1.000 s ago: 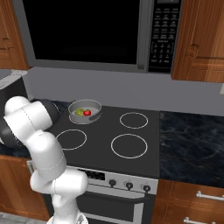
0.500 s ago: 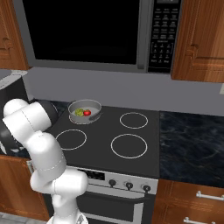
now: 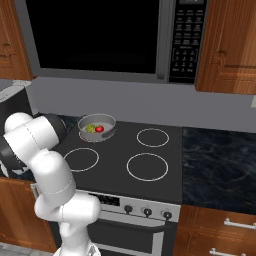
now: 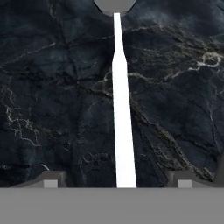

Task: Put the tomato and broccoli in the pot. Retrieve the spatula and lightly stir the vegetables in the pot.

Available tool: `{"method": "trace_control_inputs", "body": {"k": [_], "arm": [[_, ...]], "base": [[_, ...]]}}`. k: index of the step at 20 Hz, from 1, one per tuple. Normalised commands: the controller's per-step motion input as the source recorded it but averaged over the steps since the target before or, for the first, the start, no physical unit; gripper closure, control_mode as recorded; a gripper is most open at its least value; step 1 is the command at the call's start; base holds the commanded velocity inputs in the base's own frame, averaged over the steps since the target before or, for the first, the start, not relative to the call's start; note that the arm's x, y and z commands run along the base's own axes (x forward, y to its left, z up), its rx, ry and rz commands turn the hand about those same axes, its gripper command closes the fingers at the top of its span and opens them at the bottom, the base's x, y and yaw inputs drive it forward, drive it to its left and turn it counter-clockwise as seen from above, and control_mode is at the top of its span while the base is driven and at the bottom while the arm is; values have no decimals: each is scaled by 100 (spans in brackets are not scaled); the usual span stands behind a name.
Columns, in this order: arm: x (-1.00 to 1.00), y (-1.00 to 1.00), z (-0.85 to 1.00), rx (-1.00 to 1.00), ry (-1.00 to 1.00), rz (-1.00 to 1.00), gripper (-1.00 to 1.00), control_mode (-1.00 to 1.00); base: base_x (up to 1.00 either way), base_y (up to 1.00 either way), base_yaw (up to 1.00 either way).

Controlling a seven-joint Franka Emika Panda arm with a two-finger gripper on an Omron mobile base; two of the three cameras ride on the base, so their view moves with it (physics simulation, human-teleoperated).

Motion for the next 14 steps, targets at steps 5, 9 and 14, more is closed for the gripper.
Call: {"method": "trace_control_inputs", "body": {"k": [5,9,14], "arm": [[0,0,-3,0,0,0,100,-100],[0,0,-3,0,1,0,100,-100],[0,0,0,0,2,0,100,-100]], "base": [[0,0,0],[0,0,0],[0,0,0]]}}
